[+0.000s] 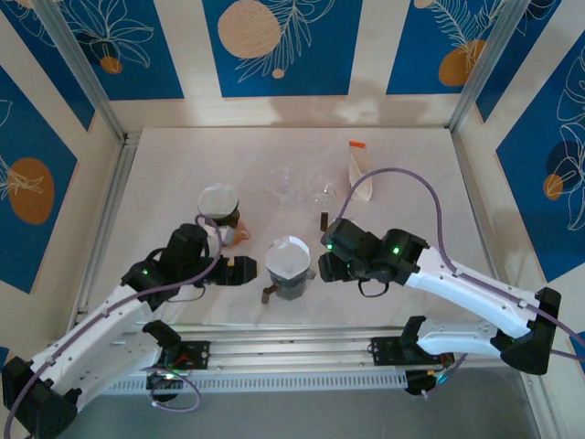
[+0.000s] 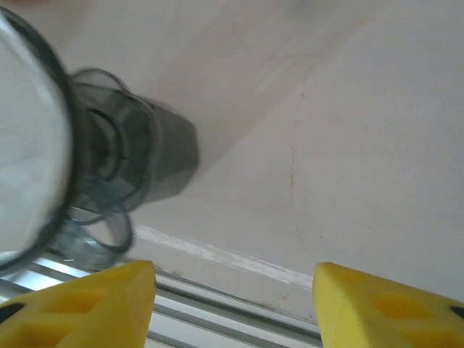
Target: Place the coffee filter in the dripper
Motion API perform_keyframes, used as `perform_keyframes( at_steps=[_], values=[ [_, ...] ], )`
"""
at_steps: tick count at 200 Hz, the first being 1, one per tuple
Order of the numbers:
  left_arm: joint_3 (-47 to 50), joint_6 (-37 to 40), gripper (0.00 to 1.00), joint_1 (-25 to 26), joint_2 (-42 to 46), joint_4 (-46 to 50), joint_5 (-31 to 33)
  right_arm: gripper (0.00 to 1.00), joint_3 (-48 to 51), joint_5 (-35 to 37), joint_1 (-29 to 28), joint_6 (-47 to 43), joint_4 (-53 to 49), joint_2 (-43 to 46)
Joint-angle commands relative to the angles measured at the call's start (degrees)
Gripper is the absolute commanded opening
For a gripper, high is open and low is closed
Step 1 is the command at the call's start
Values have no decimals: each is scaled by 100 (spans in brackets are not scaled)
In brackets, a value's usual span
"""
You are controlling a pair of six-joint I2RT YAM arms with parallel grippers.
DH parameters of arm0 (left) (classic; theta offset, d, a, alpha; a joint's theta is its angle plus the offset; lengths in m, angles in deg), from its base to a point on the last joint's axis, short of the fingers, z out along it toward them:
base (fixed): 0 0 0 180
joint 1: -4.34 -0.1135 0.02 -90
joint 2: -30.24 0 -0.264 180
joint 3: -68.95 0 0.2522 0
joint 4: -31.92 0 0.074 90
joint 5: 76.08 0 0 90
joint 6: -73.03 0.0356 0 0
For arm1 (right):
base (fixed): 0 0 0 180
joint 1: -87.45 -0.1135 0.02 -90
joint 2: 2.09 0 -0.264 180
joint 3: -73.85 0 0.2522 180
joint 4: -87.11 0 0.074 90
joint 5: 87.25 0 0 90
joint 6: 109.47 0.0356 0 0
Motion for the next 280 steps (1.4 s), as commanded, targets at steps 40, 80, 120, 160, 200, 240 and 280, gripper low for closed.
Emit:
perform_keyframes(
  at_steps=[40, 80, 120, 160, 200, 240, 280],
  values=[
    [798, -296, 81, 72, -101, -391, -55, 59, 1125, -280, 421, 197, 1119, 66],
    [893, -390, 79, 125, -348, -621, -107, 59, 1052, -1022, 1729, -598, 2426, -502],
    [916, -424, 80, 175, -400, -644, -96, 63, 273, -1071, 2391, -1059, 2962, -1568],
    [916, -443, 80, 179, -423, -645, -80, 63, -482, -659, 2620, -1268, 2922, -2600],
    [883, -451, 80, 193, -441, -651, -116, 57, -965, -329, 2709, -1427, 2830, -3293],
    [872, -460, 79, 188, -467, -665, -168, 49, -1251, -220, 2710, -1643, 2956, -3641],
    [877, -451, 80, 191, -423, -597, -195, 36, -1432, -81, 2687, -1783, 2890, -3868]
  ],
)
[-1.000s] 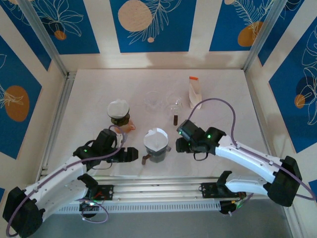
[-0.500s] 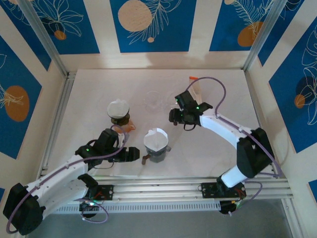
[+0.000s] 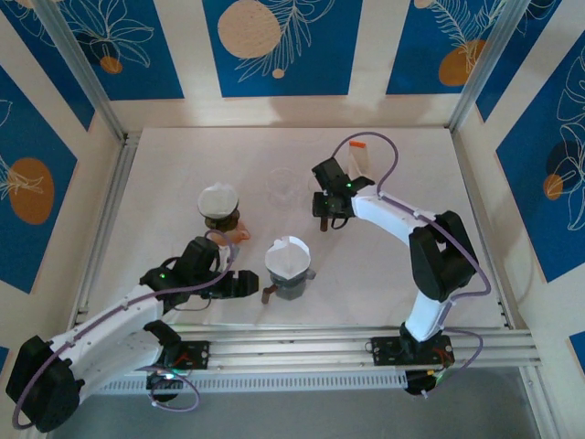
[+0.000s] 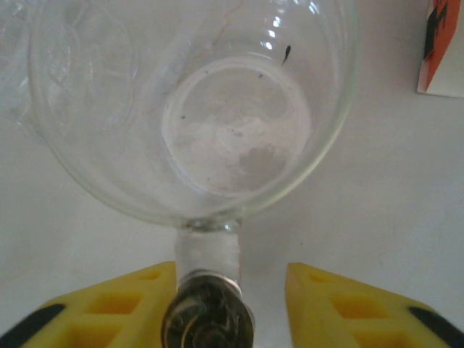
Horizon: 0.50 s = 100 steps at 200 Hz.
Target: Place the coffee filter in the dripper
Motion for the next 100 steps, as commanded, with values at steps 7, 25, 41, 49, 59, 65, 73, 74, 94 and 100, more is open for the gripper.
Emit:
perform_keyframes(
  at_steps=[7, 25, 41, 49, 59, 65, 73, 74, 94, 100],
  values=[
    [11, -10, 80, 73, 49, 49, -139, 32, -202, 218, -20, -178, -28, -131],
    [11, -10, 80, 78, 76, 59, -154, 25, -243, 296, -69, -239, -70, -159],
    [-19, -9, 80, 81, 104, 84, -170, 20, -264, 435, -164, -284, -178, -114],
    [-30, 0, 80, 75, 113, 108, -171, 17, -253, 503, -215, -296, -237, -67],
    [-45, 12, 80, 77, 135, 133, -171, 14, -201, 592, -292, -282, -330, 16],
    [-54, 25, 80, 75, 139, 148, -170, 13, -157, 650, -331, -257, -393, 77],
    [-64, 41, 80, 74, 139, 163, -171, 13, -83, 722, -382, -205, -480, 184],
    [-62, 42, 80, 78, 139, 164, -171, 13, -67, 726, -386, -199, -498, 192],
    [-60, 86, 80, 74, 139, 193, -186, 12, 272, 831, -471, 9, -718, 551],
    [-59, 94, 80, 77, 133, 202, -197, 12, 406, 836, -500, 84, -770, 700]
  ],
)
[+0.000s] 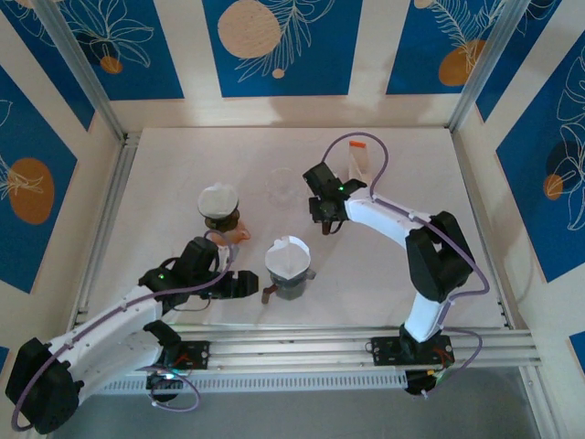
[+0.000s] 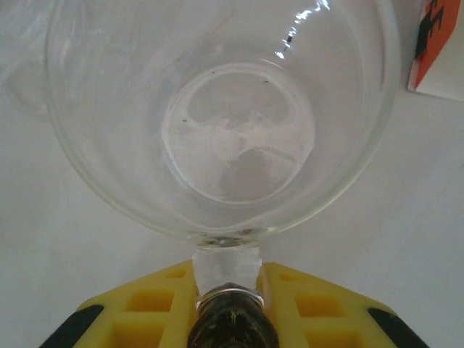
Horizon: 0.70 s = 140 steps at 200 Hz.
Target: Place the coffee filter in the dripper
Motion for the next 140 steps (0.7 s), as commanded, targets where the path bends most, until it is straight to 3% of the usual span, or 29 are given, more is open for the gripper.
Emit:
perform_keyframes(
  at_steps=[1, 67, 94, 140],
  values=[
    [-59, 86, 80, 75, 55, 177, -149, 11, 380, 298, -108, 262, -469, 640],
    [-81, 247, 72, 192, -116, 364, -307, 10, 1639, 319, -360, 1024, -1220, 2414],
    [-47, 218, 73, 575, -186, 304, -266, 10, 1922, 435, -543, 1266, -1641, 2918],
    [63, 405, 74, 1112, -161, 417, 339, 10, 2263, 434, -613, 1519, -1831, 3529]
  ],
)
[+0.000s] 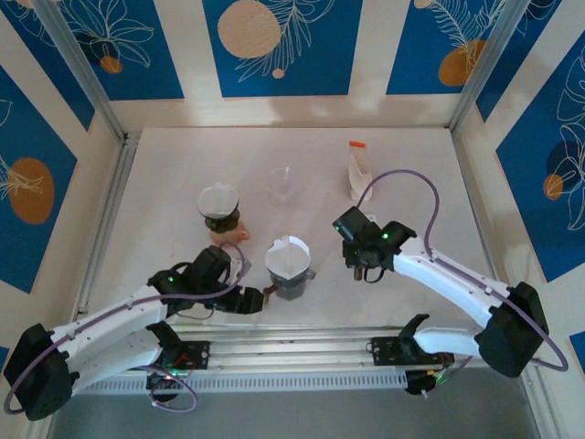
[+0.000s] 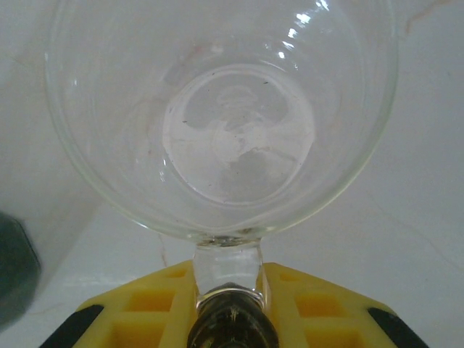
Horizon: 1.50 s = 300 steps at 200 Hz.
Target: Place the coffee filter in the dripper
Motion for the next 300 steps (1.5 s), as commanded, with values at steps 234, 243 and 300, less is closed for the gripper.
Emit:
perform_keyframes(
  at_steps=[234, 243, 300],
  values=[
    [831, 785, 65, 1075, -1223, -3707, 1661, 10, -157, 266, -69, 266, -306, 465],
    [814, 781, 65, 1071, -1278, -3795, 1675, 10, -157, 267, -66, 266, -321, 475],
    [644, 769, 61, 1071, -1864, -4352, 1776, 10, -96, 261, -75, 329, -331, 545]
  ],
)
